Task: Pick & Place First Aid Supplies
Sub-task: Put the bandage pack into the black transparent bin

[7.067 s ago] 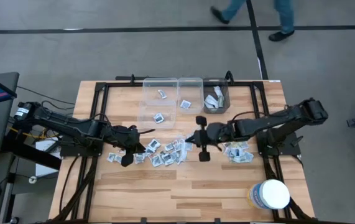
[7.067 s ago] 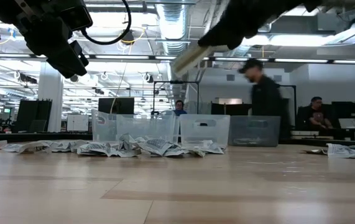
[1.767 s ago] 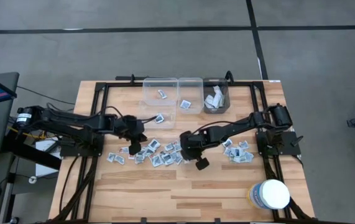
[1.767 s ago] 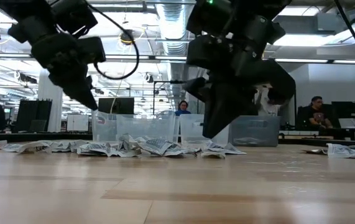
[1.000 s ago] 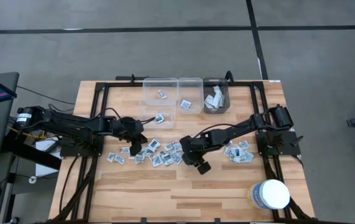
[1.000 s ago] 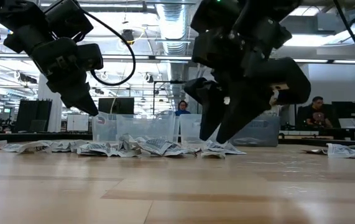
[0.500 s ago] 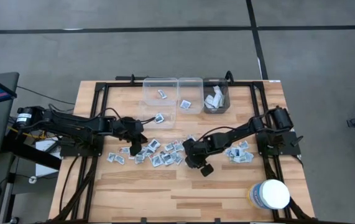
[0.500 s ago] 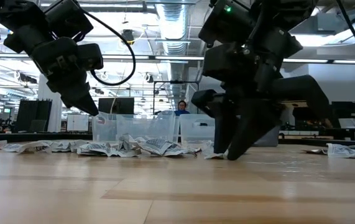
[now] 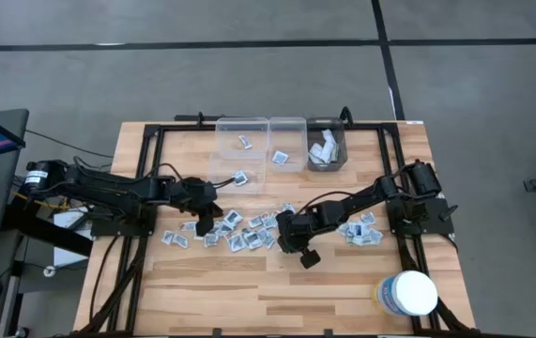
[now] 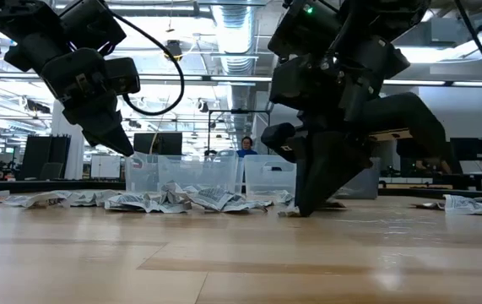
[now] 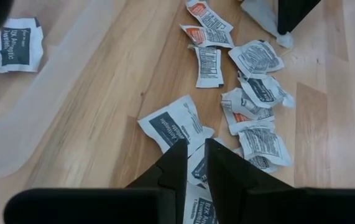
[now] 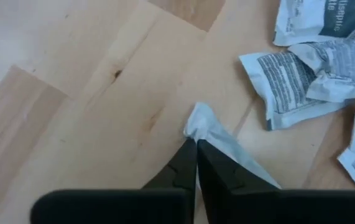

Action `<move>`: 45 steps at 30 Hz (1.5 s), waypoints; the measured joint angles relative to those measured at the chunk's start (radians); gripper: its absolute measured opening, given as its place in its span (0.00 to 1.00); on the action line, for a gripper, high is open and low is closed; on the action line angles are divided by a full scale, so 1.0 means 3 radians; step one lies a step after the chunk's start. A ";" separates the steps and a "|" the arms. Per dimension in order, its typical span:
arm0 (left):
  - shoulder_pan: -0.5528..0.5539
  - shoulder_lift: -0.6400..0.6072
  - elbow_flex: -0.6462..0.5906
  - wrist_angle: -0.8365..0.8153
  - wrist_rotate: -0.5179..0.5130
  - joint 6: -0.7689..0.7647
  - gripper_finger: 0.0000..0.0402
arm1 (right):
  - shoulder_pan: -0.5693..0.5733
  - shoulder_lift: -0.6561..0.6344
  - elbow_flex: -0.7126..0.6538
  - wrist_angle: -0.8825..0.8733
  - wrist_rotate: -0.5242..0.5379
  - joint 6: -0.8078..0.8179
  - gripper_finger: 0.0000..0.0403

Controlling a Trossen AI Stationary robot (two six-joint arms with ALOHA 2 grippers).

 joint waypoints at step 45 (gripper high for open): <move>0.0233 -0.1274 0.0001 0.0683 -0.0473 0.0850 0.14 | -0.2130 -0.1376 0.0693 -0.0631 0.0008 0.2358 0.00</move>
